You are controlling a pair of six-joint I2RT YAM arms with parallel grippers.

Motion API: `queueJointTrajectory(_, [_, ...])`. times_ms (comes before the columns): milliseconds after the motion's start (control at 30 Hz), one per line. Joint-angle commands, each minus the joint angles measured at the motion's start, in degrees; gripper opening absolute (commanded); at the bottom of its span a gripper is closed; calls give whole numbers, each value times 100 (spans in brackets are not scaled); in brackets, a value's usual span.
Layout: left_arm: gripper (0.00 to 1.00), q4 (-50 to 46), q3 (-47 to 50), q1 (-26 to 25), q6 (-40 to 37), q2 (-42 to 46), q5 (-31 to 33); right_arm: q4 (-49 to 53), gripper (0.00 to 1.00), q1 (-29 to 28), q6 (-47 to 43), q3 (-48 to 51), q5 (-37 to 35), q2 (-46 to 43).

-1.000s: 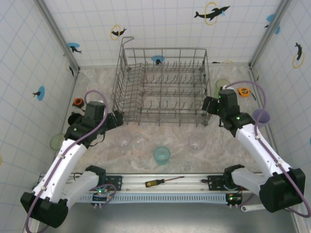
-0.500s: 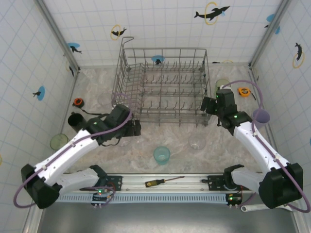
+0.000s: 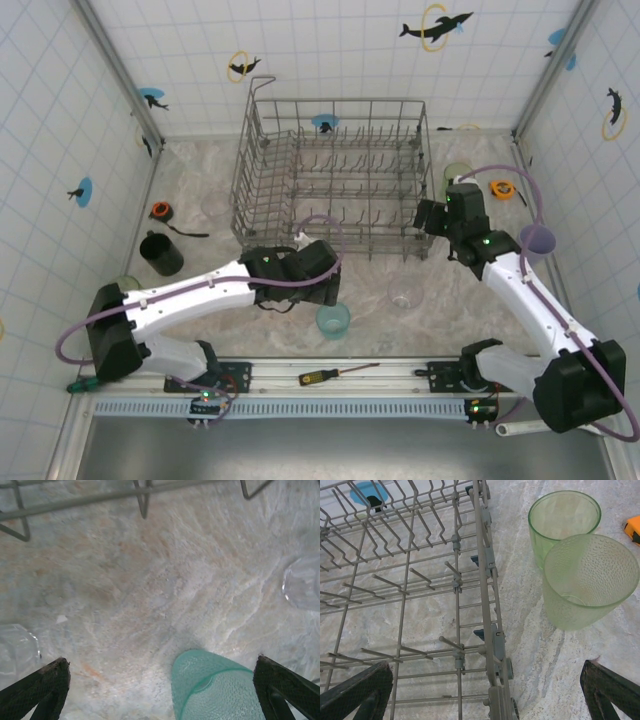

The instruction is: Load the cups into the dish rack

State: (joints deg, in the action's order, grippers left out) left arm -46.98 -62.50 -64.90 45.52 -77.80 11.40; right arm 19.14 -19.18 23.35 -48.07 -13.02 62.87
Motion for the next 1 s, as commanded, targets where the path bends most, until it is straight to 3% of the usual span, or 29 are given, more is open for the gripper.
queueJointTrajectory(0, [91,120,46,-44,151,61,-58,-30,100,-41,-5,-158,-20,-147])
queueJointTrajectory(333, [73,279,279,-69,88,-69,-744,-37,100,-38,24,-127,37,-208])
queueJointTrajectory(467, [71,192,430,-84,111,-12,-788,-46,100,-33,46,-167,69,-183])
queueJointTrajectory(633, [60,143,371,-85,11,-37,-870,-119,100,-34,101,-132,82,-171])
queueJointTrajectory(967, [55,146,454,-145,-115,-304,-1136,-154,100,-33,145,-161,86,-96])
